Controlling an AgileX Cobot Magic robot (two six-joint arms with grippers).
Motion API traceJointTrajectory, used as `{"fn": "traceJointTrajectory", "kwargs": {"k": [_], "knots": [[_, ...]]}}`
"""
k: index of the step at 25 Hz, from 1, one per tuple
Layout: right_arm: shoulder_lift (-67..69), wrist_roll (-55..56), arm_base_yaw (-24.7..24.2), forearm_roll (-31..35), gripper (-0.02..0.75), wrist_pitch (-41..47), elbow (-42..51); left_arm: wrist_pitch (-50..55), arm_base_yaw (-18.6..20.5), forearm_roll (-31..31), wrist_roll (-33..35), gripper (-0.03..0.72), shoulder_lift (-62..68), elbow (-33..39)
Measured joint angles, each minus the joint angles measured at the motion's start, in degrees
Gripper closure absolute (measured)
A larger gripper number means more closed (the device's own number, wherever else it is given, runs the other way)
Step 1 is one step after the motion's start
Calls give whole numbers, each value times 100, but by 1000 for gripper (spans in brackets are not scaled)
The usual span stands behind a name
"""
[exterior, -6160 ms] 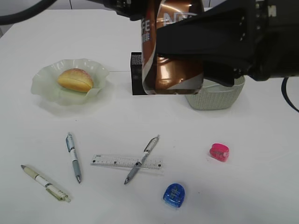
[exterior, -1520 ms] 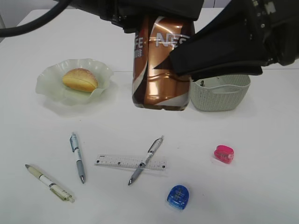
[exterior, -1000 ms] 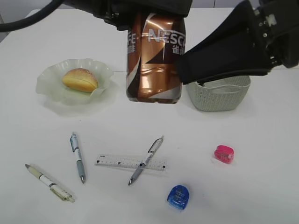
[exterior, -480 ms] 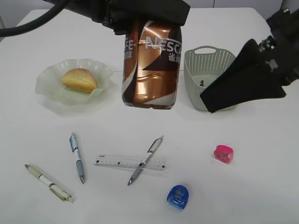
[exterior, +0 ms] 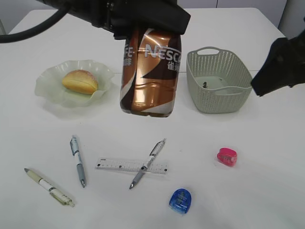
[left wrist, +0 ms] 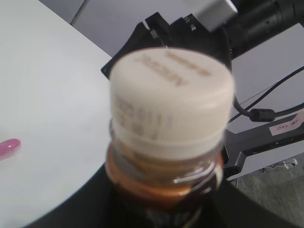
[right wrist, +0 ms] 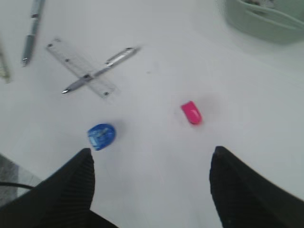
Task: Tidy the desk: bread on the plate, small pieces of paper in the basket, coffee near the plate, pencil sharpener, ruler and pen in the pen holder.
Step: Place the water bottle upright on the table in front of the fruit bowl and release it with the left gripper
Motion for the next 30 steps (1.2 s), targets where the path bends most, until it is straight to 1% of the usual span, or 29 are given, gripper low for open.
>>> {"fn": "traceJointTrajectory", "kwargs": {"k": [3,5,8,11,13,17,22,25,28,30], "knots": [[0,919,-139,-776,157,-44,0,0,0,63,-4,409,0,0],[0,1646,-206,-1505,157,-60,0,0,0,124,-4,409,0,0],[0,2645,-242,-2840,157,-71,0,0,0,248,-4,409,0,0],[0,3237,-255,-3690,157,-83,0,0,0,327,-13,409,0,0],[0,3396,-255,-3912,157,-97,0,0,0,501,-13,409,0,0],[0,3489,-255,-3967,157,-178,0,-20,74,694,-41,409,0,0],[0,3511,-255,-3967,157,-213,0,-223,400,738,-72,409,0,0],[0,3511,-255,-3967,157,-216,0,-424,641,884,-94,409,0,0],[0,3511,-255,-3967,157,-252,0,-690,880,1292,-230,409,0,0],[0,3511,-255,-3967,157,-277,0,-895,1021,1717,-380,409,0,0]]}}
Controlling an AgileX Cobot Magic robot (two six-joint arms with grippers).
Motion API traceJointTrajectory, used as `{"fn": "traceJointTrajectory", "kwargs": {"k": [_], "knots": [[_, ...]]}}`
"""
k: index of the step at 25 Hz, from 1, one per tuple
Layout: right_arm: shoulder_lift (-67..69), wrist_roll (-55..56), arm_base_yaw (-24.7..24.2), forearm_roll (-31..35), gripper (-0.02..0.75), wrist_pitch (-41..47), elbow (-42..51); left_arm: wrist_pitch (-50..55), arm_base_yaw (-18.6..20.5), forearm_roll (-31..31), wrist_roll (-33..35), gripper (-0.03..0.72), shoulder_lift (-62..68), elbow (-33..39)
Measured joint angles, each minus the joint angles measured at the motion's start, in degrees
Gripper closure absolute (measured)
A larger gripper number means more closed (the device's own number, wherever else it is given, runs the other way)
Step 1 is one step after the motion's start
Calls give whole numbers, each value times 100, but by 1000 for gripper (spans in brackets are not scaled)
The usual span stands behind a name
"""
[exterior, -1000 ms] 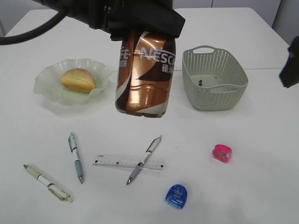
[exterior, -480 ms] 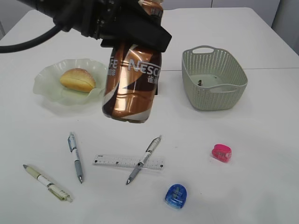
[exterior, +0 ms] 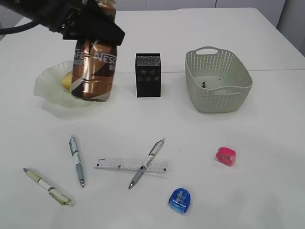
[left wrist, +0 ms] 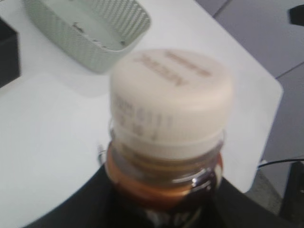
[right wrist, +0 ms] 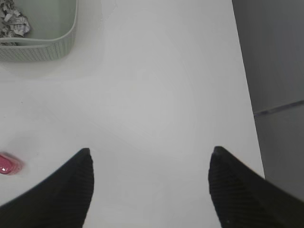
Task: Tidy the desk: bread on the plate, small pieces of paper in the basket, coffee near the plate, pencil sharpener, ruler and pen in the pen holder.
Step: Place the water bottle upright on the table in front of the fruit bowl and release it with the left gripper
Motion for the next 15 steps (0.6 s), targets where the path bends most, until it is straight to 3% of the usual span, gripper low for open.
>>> {"fn": "traceJointTrajectory", "kwargs": {"k": [9,15], "knots": [[0,0,0,0,157,-40,0,-863,345,1804,-1257,409,0,0],[0,0,0,-14,157,-40,0,-1170,348,3552,-2990,409,0,0]]}}
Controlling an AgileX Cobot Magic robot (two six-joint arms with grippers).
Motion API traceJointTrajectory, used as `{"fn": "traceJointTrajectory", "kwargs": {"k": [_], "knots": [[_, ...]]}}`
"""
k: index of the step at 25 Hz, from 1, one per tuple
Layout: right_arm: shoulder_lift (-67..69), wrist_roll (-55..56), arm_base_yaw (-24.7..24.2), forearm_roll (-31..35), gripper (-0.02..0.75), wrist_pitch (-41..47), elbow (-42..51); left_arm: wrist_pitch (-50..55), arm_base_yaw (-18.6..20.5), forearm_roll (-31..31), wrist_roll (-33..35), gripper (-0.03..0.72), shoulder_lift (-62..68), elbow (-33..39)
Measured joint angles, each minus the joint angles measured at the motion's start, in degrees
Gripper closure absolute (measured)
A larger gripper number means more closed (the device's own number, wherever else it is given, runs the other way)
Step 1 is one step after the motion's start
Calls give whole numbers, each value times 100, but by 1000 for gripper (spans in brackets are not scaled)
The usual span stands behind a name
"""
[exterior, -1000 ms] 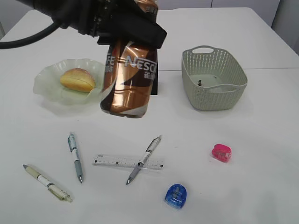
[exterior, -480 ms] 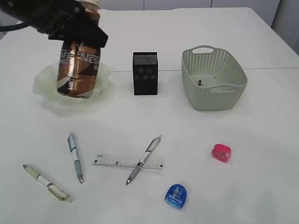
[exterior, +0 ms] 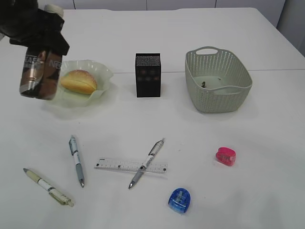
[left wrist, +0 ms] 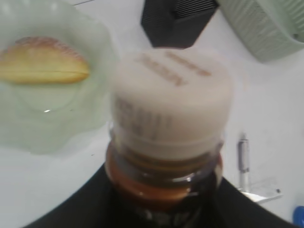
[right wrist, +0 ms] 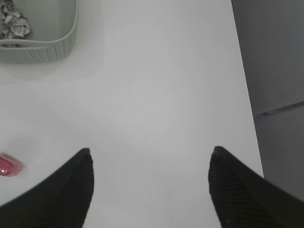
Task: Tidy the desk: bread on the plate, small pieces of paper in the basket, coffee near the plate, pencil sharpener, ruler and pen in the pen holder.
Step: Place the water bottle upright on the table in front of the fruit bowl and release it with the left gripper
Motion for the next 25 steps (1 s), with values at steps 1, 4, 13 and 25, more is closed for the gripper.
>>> {"fn": "traceJointTrajectory", "kwargs": {"k": [1,4,13,25], "knots": [[0,0,0,-29,158,0,0,-10,0,428,-352,409,0,0],[0,0,0,-92,158,0,0,-10,0,1662,-1512,409,0,0],[0,0,0,-123,157,-17,0,-492,38,2784,-2568,409,0,0],[0,0,0,-318,157,-27,0,-2625,38,2838,-2829,409,-23,1374]]}}
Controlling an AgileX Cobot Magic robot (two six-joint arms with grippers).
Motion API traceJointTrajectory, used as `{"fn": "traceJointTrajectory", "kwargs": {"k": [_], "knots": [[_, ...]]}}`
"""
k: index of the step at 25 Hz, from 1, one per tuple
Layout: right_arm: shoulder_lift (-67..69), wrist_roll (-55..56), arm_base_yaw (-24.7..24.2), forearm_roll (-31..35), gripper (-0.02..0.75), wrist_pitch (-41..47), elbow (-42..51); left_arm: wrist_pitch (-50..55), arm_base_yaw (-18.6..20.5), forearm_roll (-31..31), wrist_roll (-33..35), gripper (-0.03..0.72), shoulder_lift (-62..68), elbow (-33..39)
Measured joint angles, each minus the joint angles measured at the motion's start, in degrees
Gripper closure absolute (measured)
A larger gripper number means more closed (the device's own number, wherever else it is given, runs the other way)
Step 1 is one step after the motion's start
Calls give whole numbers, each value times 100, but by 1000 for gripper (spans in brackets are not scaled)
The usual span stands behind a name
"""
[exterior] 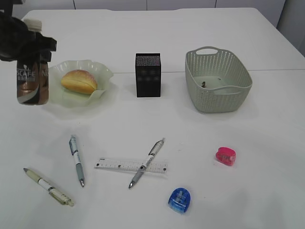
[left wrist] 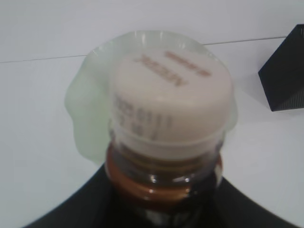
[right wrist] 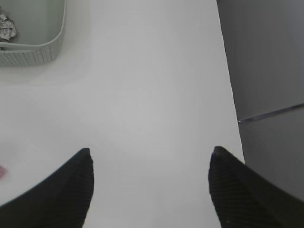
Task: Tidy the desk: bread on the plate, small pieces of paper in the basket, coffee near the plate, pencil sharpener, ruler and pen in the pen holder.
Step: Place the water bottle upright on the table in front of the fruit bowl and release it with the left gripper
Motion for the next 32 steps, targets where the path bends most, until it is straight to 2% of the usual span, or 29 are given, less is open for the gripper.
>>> {"fn": "traceJointTrajectory", "kwargs": {"k": [7,15,18,23,32], "knots": [[0,0,0,-49,158,0,0,-2415,85,45,-32,409,-232,1584],[0,0,0,-72,157,0,0,-5629,635,66,133,409,-231,3182],[0,0,0,-72,158,-15,0,-6258,680,39,240,409,-231,3363],[0,0,0,-72,158,-75,0,-6698,688,2,479,409,-167,3376],[0,0,0,-85,158,-89,0,-7926,688,-205,527,409,896,3376]]}}
